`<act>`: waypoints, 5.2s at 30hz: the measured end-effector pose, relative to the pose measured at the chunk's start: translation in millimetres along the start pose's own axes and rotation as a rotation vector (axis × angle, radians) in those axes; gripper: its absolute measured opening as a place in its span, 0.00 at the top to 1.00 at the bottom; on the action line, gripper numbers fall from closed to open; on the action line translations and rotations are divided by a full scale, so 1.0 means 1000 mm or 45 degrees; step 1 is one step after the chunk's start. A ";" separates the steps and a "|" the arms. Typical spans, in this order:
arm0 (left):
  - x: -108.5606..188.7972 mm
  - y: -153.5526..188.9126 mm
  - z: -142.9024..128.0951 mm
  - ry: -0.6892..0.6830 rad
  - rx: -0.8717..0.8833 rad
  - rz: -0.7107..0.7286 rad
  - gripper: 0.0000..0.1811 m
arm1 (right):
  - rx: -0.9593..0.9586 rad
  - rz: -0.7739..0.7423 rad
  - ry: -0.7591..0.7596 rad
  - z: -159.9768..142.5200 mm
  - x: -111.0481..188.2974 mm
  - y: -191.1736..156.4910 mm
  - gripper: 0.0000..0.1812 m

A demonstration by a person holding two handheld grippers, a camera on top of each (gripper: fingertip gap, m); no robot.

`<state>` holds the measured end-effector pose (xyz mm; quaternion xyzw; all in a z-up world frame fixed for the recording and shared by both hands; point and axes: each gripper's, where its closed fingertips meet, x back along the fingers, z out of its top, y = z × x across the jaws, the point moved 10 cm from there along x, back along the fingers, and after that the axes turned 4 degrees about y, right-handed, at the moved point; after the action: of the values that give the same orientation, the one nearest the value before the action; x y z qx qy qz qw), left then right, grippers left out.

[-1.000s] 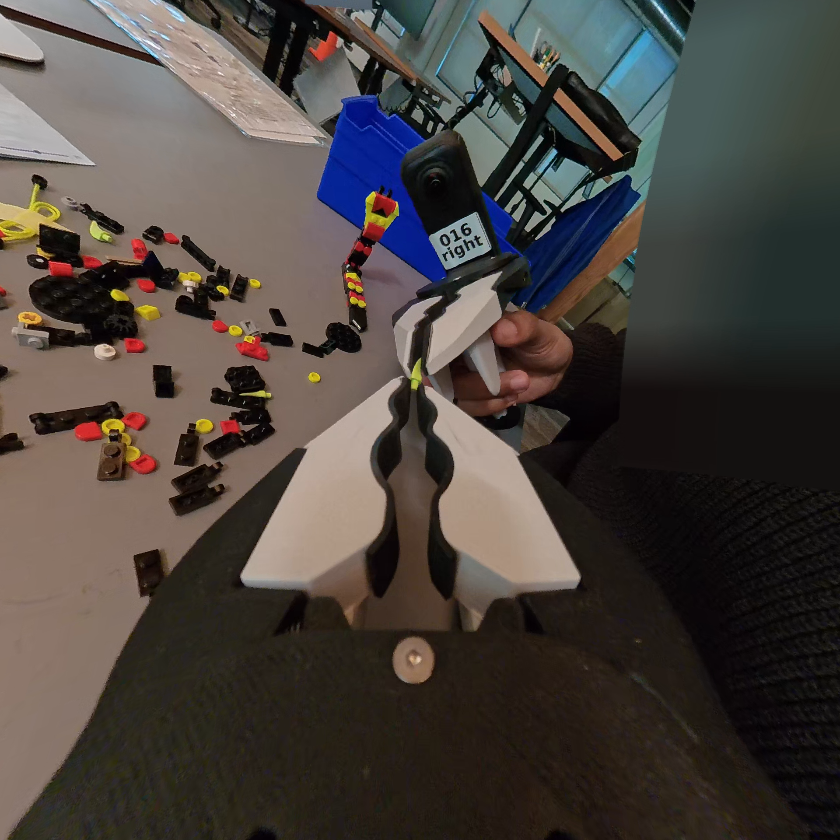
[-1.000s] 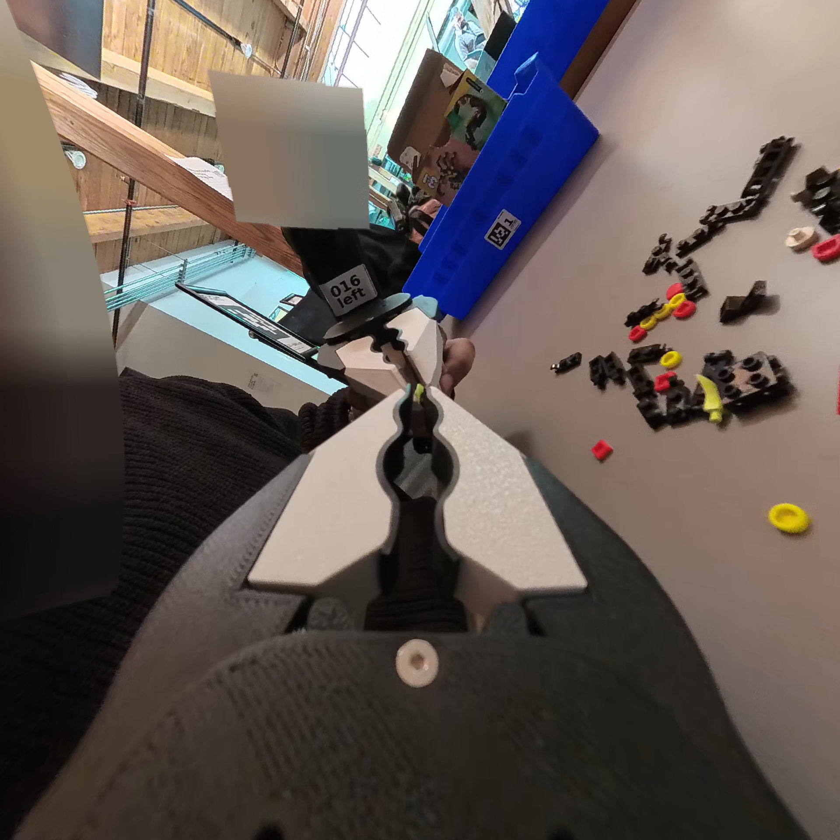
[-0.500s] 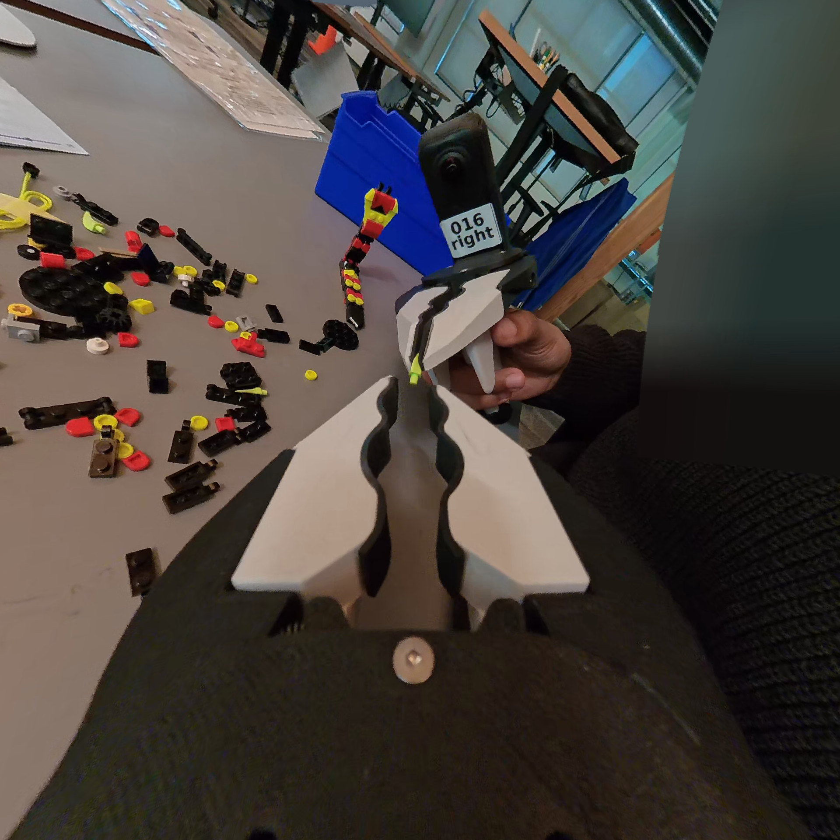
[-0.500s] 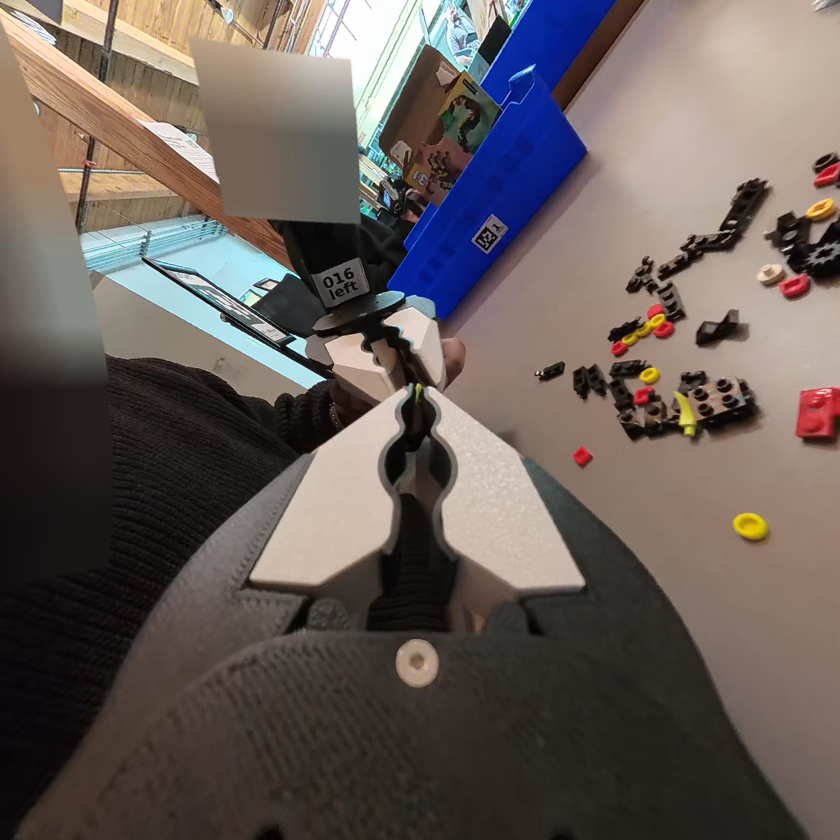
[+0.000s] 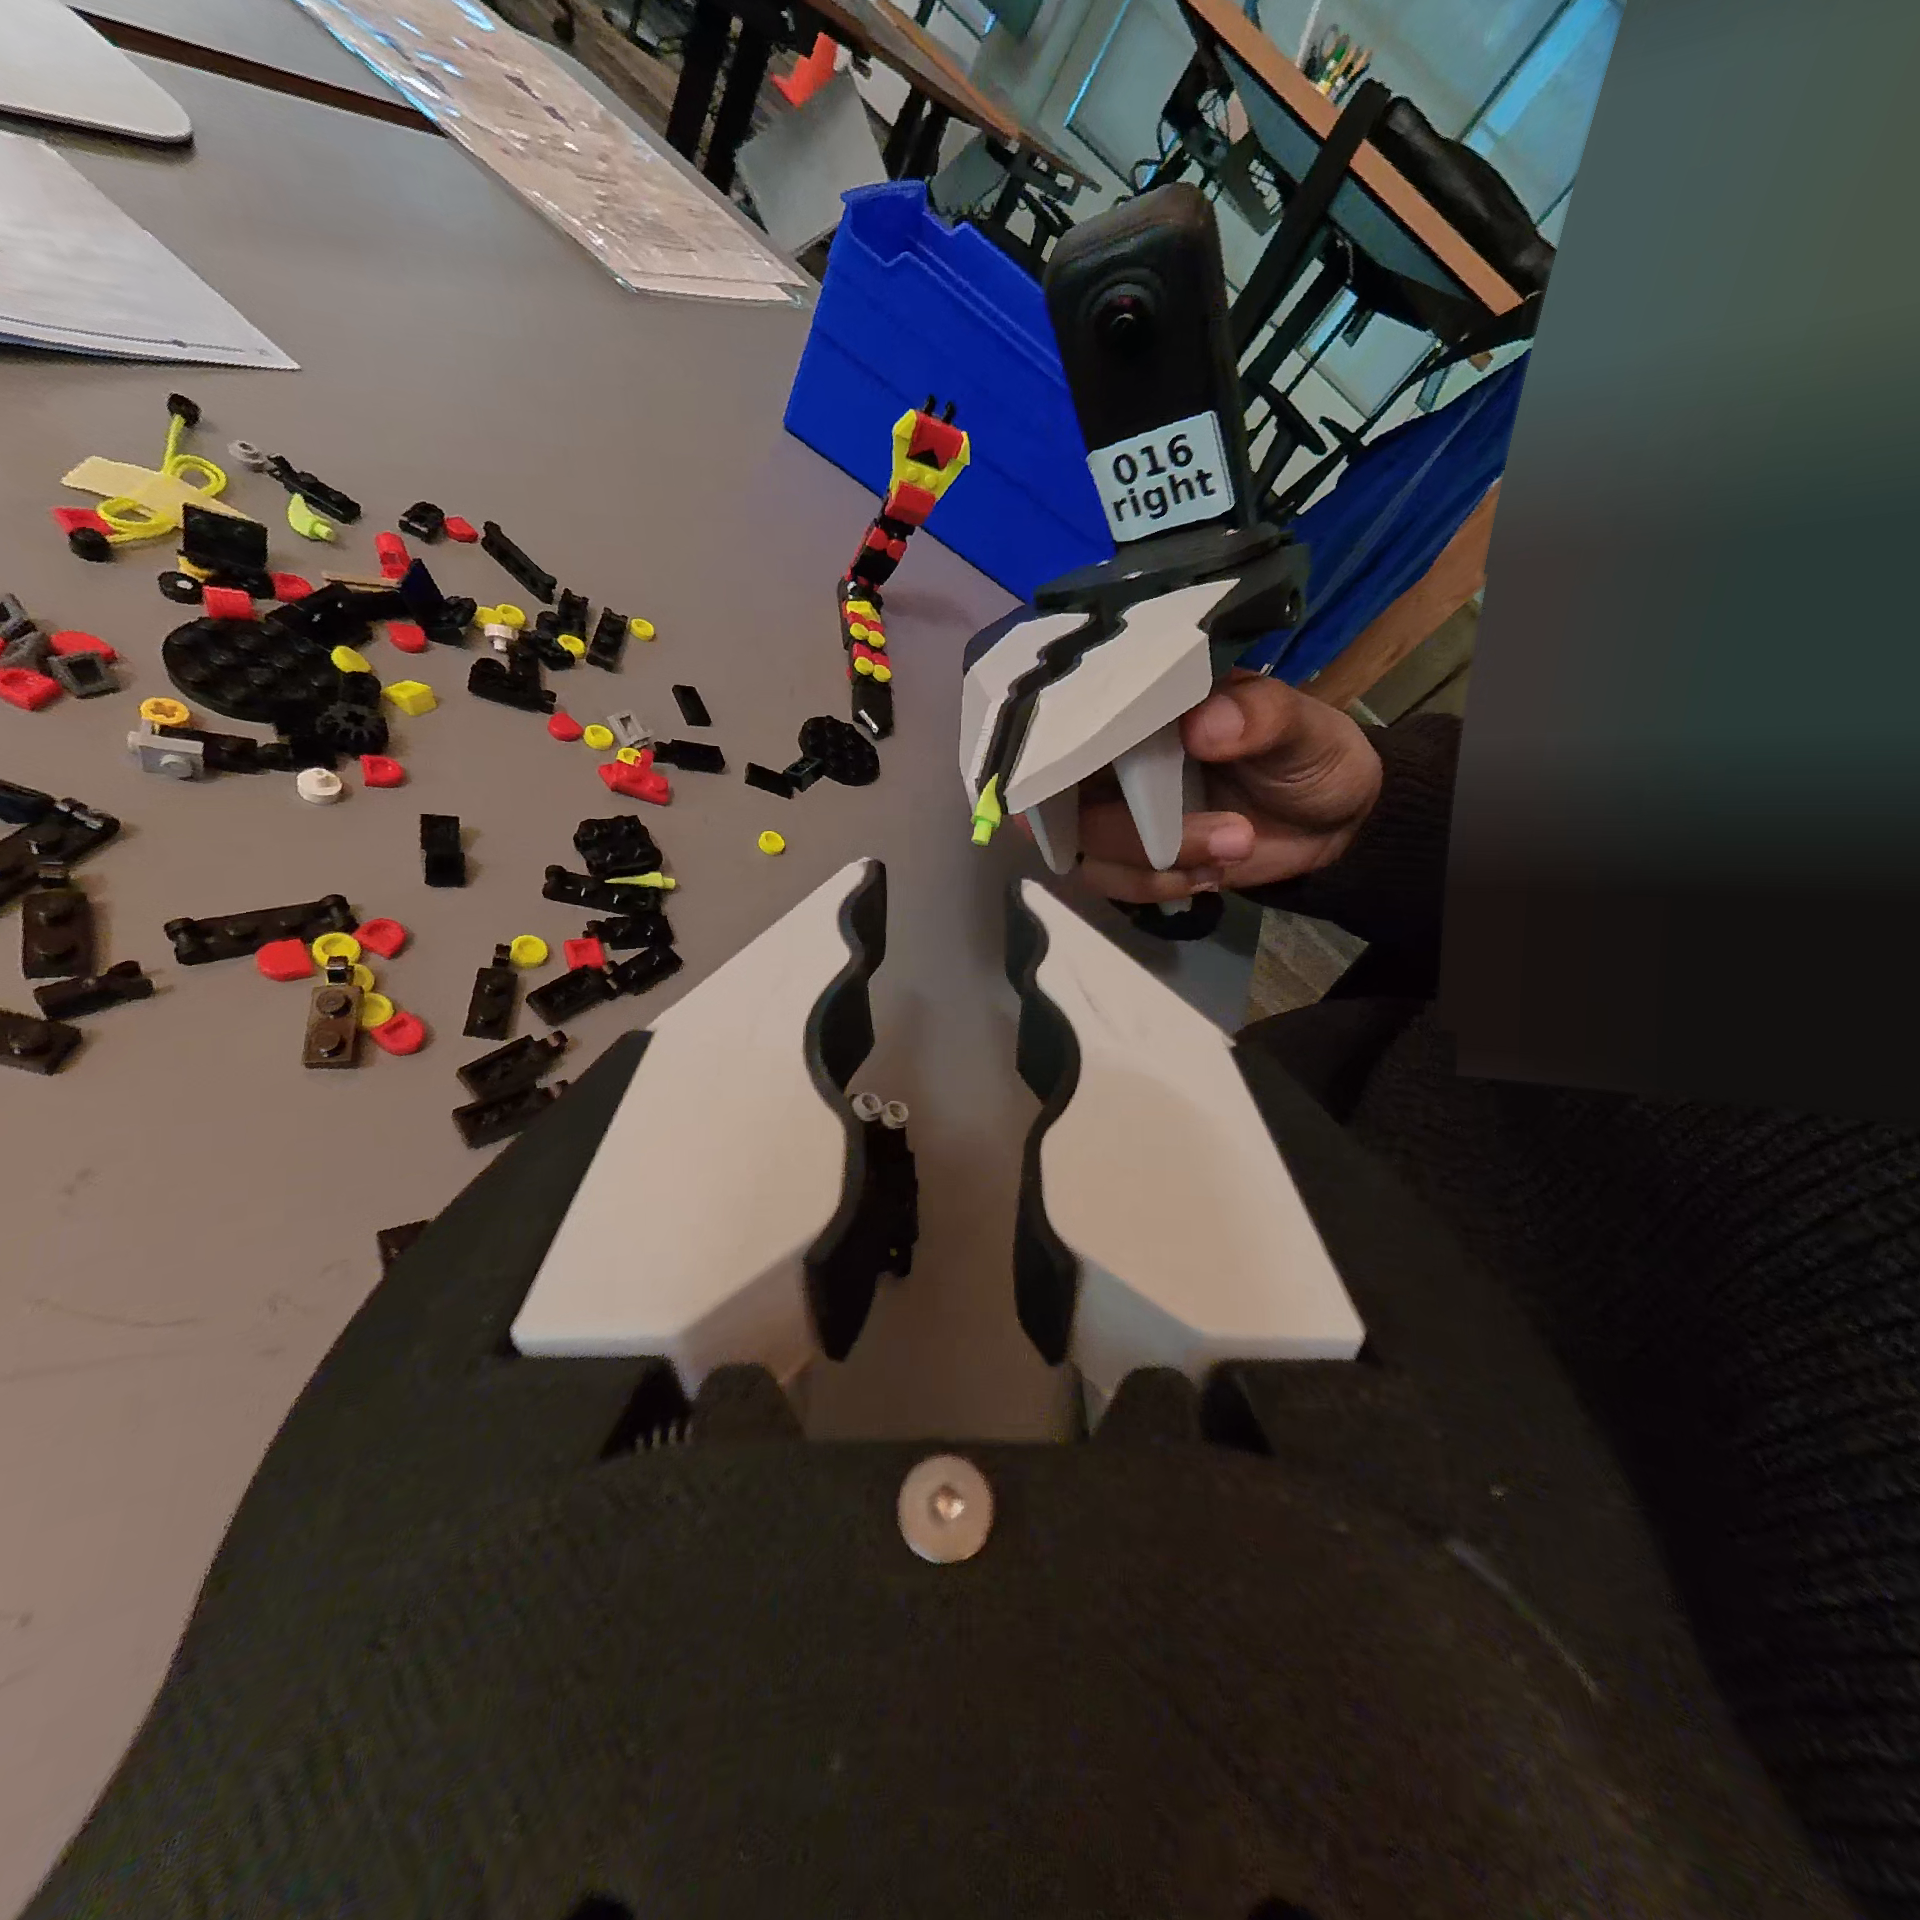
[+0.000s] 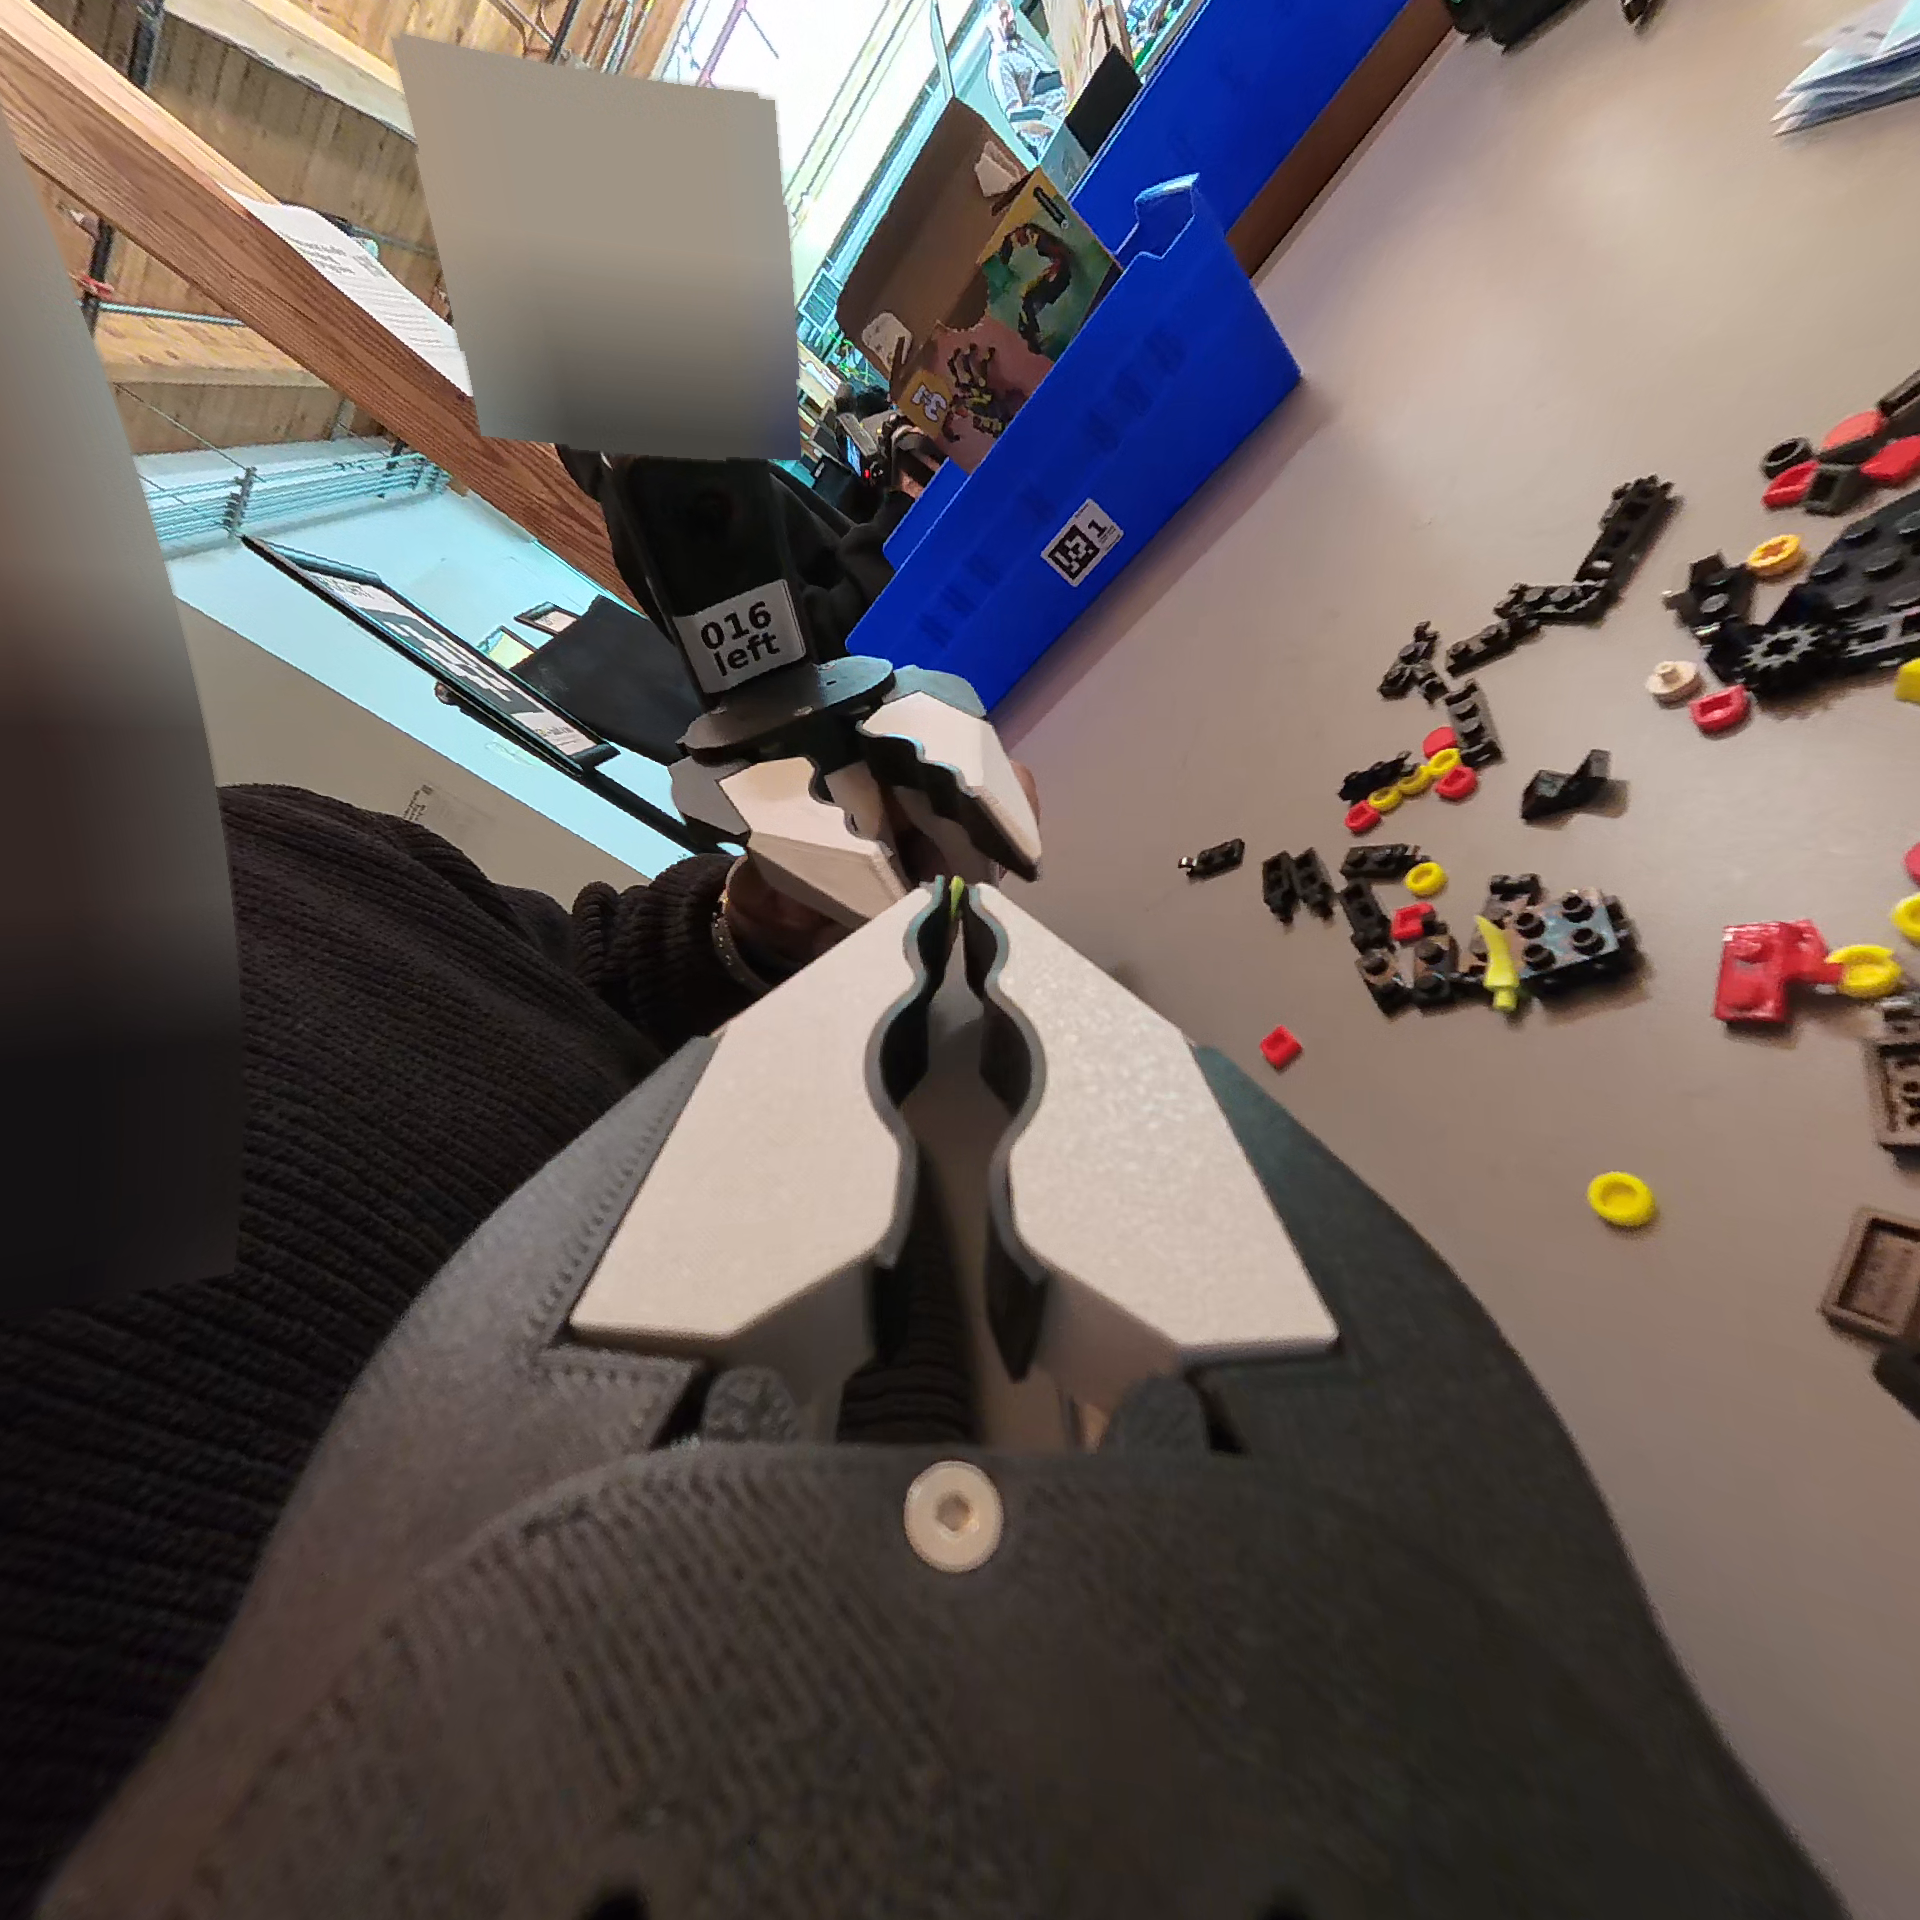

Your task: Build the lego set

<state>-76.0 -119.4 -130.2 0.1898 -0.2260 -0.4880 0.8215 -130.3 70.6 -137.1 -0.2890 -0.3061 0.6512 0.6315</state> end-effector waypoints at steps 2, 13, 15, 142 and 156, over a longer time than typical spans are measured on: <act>0.000 -0.001 0.000 -0.001 -0.001 0.006 0.88 | 0.004 -0.002 -0.001 0.000 0.000 0.000 1.00; 0.001 -0.005 0.000 -0.018 0.022 0.048 0.88 | 0.008 -0.024 0.004 0.002 0.004 0.002 1.00; 0.002 -0.006 -0.001 -0.028 0.019 0.066 0.88 | 0.011 -0.032 0.002 0.002 0.004 0.002 1.00; 0.007 0.009 -0.035 -0.542 -0.386 -0.258 0.92 | 0.660 -0.020 -0.581 -0.045 -0.028 -0.016 1.00; 0.003 0.009 -0.037 -0.571 -0.366 -0.269 0.93 | 0.601 -0.006 -0.657 -0.044 -0.031 -0.013 1.00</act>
<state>-48.0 -114.8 -155.2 -0.0188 -0.3094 -0.6277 0.7141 -87.3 41.7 -155.4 0.0396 -0.2972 0.7542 0.5842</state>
